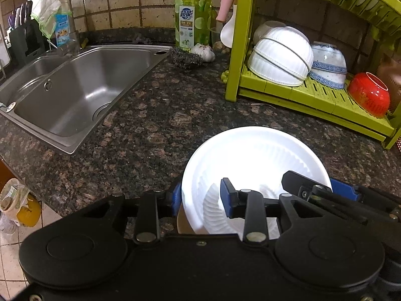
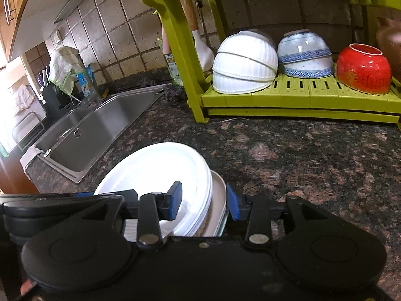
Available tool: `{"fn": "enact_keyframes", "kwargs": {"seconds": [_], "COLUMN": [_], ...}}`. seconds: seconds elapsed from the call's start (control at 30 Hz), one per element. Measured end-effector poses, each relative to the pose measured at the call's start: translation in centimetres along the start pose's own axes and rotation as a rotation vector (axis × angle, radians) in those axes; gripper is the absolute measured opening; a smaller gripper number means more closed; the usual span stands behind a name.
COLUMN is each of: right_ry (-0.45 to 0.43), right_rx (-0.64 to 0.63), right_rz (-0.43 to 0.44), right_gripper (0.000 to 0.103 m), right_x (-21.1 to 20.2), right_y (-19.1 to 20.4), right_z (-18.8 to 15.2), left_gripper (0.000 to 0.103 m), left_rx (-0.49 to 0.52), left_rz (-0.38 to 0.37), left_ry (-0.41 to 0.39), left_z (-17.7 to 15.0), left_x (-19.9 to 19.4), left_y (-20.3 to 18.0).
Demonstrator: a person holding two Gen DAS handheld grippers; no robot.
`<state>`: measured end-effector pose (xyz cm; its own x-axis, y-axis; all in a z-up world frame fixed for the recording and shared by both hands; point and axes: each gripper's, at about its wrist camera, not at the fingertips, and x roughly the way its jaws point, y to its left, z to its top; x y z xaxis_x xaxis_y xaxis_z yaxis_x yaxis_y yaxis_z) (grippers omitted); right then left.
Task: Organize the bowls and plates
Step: 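Carry the nested white bowls with the left gripper toward the plate stack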
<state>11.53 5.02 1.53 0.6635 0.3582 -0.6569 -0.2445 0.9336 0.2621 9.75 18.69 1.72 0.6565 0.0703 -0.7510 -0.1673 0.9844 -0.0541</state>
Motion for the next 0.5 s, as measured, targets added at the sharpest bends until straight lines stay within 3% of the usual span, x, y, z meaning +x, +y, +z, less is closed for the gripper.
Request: {"fn": "enact_keyframes", "kwargs": {"seconds": [0.17,0.5], "right_ry": [0.000,-0.009], "right_rx": [0.010,-0.007], "right_rz": [0.003,0.013], "right_gripper": [0.042,0.044], "right_x": [-0.27,-0.90], "right_y": [-0.40,-0.50], "right_z": [0.10,0.00], "left_gripper": [0.051,0.051], "left_rx": [0.001,0.005], "left_rz": [0.001,0.013], "left_ry": [-0.014,-0.045], "left_z": [-0.03,-0.09], "left_x": [-0.25,-0.89], "left_y": [-0.07,-0.16]}}
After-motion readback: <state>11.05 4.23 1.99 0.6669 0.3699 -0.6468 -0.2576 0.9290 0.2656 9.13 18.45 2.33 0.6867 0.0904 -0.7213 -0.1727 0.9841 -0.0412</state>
